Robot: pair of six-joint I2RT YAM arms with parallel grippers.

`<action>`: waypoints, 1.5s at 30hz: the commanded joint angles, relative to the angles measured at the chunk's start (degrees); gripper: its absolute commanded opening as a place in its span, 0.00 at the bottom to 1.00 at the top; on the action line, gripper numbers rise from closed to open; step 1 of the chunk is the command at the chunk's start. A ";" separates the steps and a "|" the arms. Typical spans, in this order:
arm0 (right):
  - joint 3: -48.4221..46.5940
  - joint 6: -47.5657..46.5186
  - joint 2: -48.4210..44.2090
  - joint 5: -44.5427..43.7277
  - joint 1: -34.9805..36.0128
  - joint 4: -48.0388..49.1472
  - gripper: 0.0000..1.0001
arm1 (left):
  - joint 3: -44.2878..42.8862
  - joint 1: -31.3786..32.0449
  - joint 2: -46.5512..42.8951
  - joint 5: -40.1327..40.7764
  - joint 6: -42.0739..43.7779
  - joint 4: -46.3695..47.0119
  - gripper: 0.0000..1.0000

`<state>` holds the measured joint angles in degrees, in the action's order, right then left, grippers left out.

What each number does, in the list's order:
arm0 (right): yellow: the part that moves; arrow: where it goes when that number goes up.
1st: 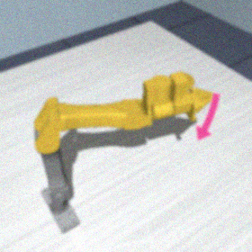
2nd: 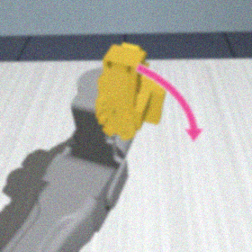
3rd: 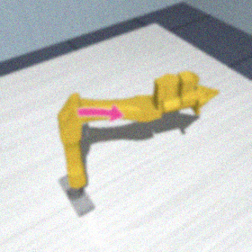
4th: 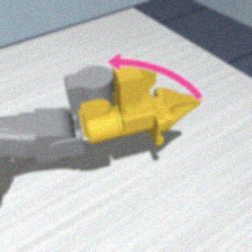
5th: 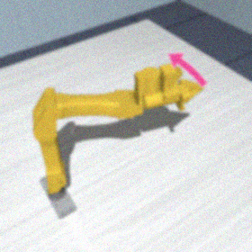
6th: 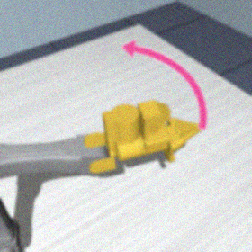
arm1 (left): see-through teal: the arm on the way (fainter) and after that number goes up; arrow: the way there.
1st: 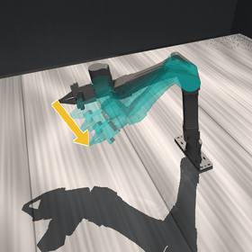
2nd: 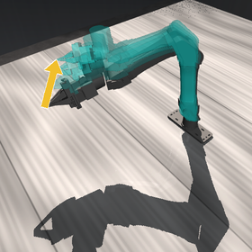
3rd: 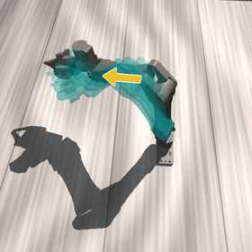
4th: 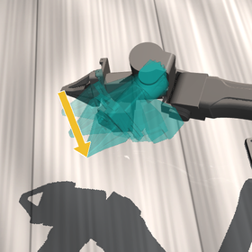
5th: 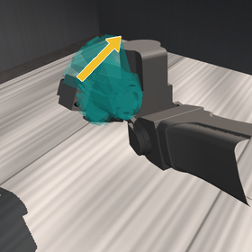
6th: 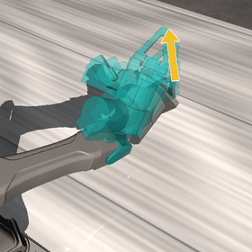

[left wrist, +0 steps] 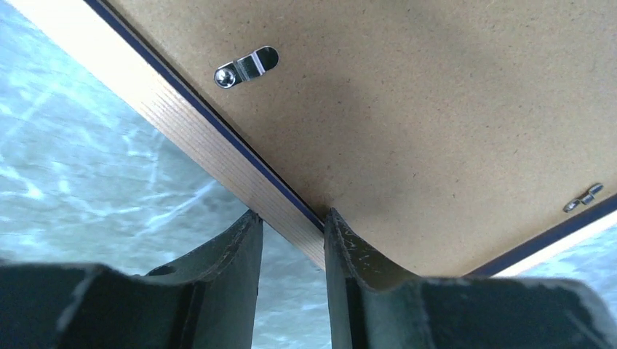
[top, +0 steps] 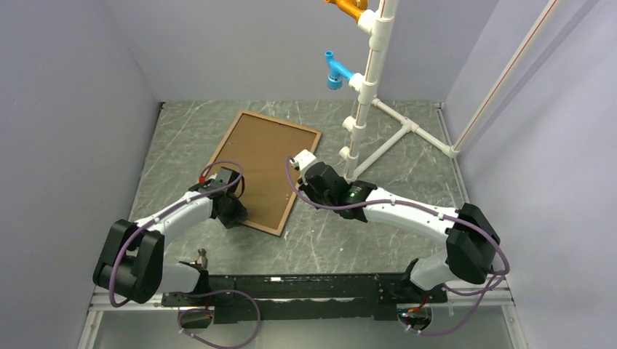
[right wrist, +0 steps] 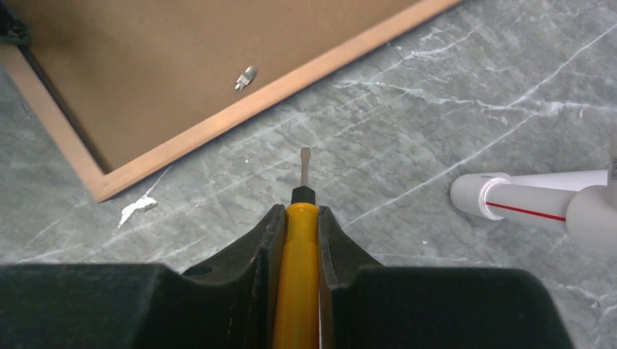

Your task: Take the photo out of the frame

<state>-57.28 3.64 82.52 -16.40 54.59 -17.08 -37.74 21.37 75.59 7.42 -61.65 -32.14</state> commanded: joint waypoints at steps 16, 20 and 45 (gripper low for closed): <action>-8.64 -0.44 6.40 -4.84 -4.34 2.36 0.00 | -0.11 -13.39 -0.02 -6.04 25.95 -5.08 0.00; -15.19 -2.12 12.91 -5.23 -6.93 3.13 0.00 | 0.42 -14.22 -0.98 -4.93 26.44 -5.48 0.04; -40.34 -0.97 40.20 -4.26 -16.92 9.24 0.00 | 5.89 -12.34 -3.76 -10.19 21.93 3.03 0.33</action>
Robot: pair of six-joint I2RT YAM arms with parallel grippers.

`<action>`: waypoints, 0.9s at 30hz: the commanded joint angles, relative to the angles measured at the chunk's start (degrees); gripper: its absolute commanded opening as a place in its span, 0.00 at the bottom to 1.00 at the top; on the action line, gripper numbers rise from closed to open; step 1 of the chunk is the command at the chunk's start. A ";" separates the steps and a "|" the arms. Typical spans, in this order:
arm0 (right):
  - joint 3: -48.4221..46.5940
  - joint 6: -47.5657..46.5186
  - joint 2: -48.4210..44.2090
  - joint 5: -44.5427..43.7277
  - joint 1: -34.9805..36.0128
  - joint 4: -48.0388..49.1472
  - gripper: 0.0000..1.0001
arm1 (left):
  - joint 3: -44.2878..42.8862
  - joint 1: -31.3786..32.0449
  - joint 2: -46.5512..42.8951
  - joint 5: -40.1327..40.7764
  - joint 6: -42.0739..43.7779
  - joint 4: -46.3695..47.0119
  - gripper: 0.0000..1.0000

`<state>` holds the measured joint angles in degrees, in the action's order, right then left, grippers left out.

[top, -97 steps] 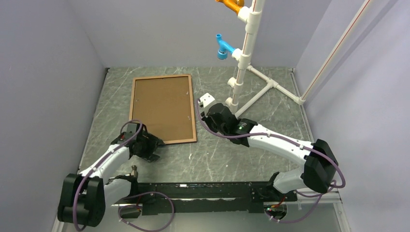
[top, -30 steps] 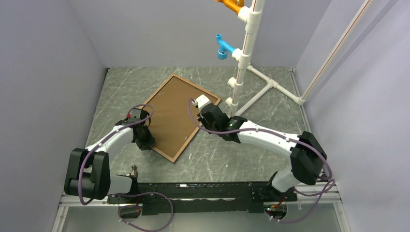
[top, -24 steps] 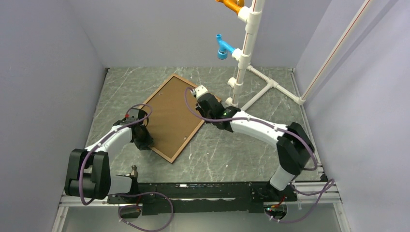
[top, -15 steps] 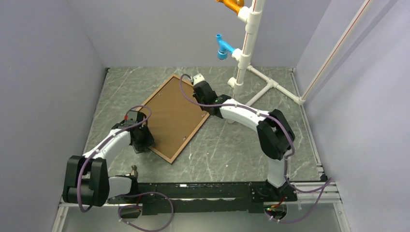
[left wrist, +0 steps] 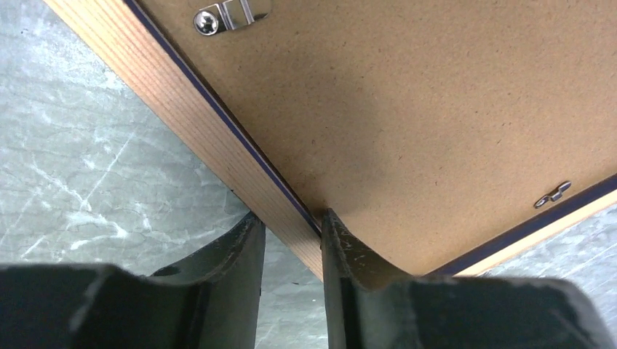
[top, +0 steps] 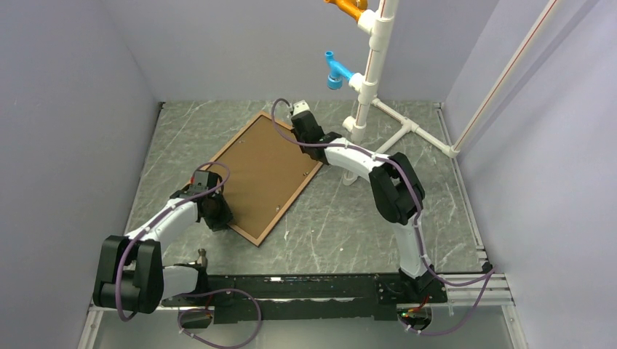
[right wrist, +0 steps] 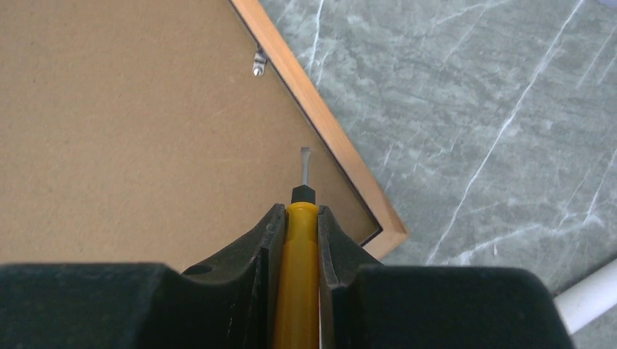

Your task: Take the photo out of the frame

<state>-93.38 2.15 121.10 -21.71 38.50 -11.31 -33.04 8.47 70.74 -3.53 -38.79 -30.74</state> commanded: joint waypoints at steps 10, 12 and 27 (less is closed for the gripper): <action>-7.59 0.44 5.77 4.32 -1.45 5.58 0.00 | 1.32 0.67 1.54 3.30 -0.65 -0.16 0.00; -8.16 0.44 6.47 4.93 -1.58 6.12 0.00 | 1.22 0.67 1.68 3.38 -0.72 -0.55 0.00; -10.10 -0.27 10.97 7.77 -2.73 9.67 0.00 | 0.50 0.87 2.04 3.35 -0.33 -2.09 0.00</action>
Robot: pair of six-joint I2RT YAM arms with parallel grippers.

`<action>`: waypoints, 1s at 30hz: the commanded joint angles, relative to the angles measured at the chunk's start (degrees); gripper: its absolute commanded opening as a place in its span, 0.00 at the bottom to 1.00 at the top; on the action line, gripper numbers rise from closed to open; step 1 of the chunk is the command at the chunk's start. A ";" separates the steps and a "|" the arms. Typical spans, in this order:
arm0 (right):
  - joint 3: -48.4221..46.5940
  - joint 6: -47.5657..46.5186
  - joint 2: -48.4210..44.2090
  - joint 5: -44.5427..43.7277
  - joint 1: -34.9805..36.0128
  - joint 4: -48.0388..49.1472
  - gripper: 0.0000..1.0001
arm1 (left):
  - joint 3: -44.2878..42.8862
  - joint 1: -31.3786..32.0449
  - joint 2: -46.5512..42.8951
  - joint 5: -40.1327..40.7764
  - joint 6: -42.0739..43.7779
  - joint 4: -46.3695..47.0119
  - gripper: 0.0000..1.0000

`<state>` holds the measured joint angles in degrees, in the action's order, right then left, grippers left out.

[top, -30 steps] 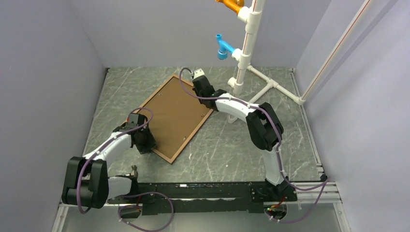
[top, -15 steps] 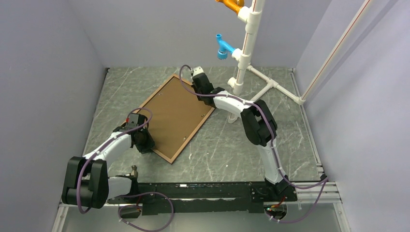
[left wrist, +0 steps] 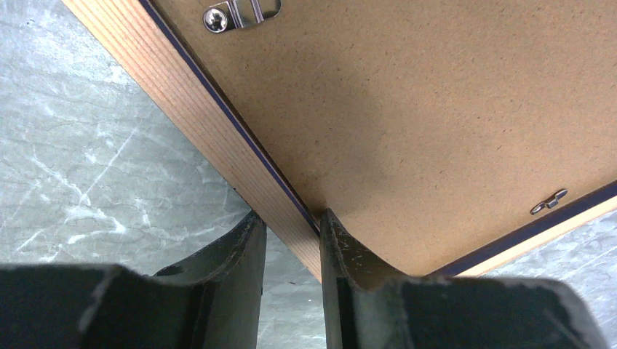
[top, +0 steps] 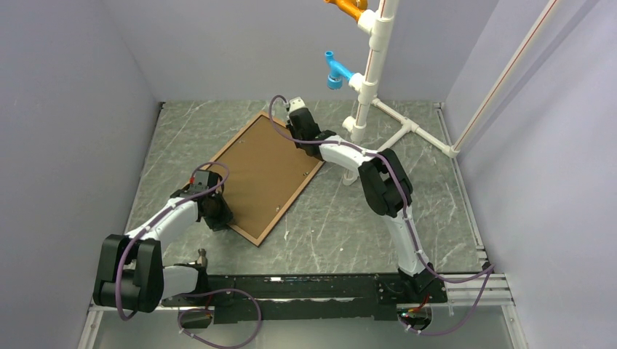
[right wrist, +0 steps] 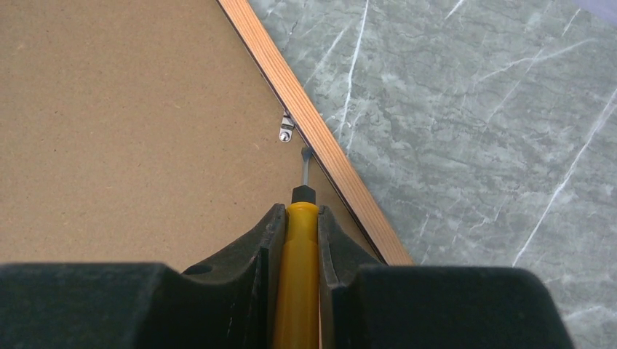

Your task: Take the photo out of the frame

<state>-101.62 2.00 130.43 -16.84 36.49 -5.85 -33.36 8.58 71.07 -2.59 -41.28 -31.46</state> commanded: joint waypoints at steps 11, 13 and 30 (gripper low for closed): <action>0.87 0.69 2.31 10.61 -2.21 10.35 0.00 | 0.92 0.91 2.49 2.41 2.75 -0.72 0.00; 1.41 0.64 2.29 11.30 -2.21 11.54 0.00 | 0.93 0.91 2.58 2.41 2.81 -0.63 0.00; -0.13 12.97 5.22 13.05 -4.28 12.93 0.00 | 1.64 0.98 3.93 0.91 4.16 1.60 0.00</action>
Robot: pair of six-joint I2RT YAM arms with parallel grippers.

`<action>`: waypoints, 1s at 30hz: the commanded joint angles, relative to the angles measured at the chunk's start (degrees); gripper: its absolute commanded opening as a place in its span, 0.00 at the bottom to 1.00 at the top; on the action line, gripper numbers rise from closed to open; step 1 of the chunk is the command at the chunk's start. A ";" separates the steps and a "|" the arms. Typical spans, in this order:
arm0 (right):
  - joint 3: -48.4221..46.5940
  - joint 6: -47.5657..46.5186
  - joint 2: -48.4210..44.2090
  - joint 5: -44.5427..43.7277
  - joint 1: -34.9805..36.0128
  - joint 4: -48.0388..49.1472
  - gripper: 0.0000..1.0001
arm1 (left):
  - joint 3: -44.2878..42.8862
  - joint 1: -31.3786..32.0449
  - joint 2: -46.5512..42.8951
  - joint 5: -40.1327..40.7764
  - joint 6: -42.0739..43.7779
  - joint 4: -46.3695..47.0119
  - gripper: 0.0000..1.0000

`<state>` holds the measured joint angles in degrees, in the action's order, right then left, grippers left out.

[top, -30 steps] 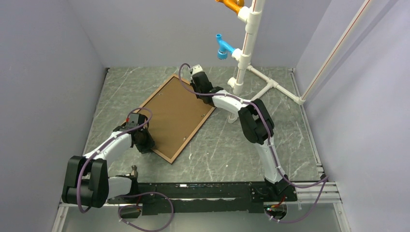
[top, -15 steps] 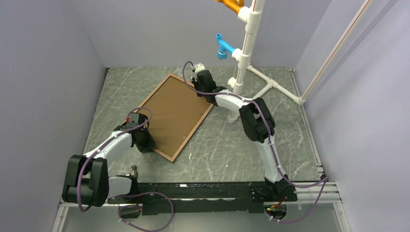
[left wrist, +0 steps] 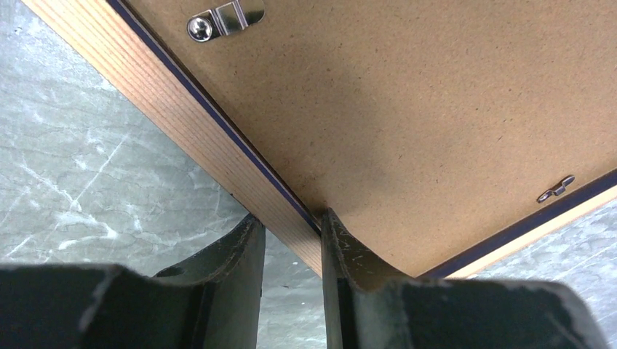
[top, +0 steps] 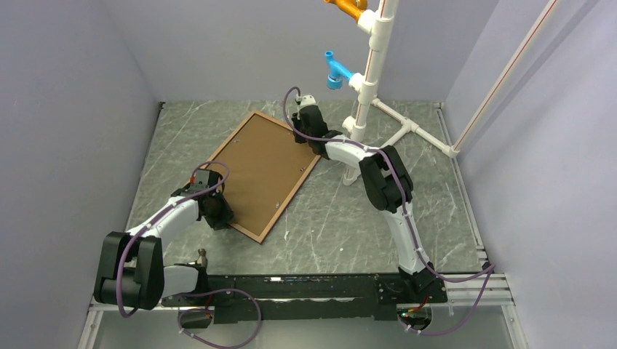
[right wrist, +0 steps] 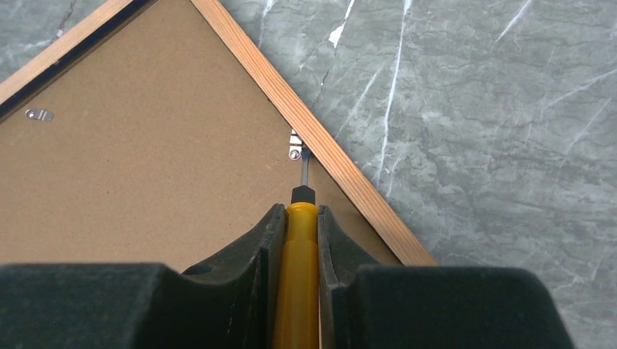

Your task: Take the photo out of the frame

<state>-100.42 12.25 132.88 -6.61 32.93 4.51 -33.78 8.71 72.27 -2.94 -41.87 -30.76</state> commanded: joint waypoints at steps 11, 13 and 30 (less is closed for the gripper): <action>-1.41 1.35 4.89 20.13 -3.32 7.71 0.00 | 1.71 0.87 2.57 0.99 5.92 0.90 0.00; -2.81 0.10 5.62 22.81 -3.32 6.63 0.00 | 1.70 0.85 2.46 1.00 5.98 0.90 0.00; -0.29 -5.69 0.10 22.54 -1.82 3.56 0.00 | 1.87 0.85 2.65 0.85 4.50 0.89 0.00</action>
<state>-101.49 8.32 136.05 12.80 29.45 10.52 -33.82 8.71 72.38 -3.14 -42.44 -30.24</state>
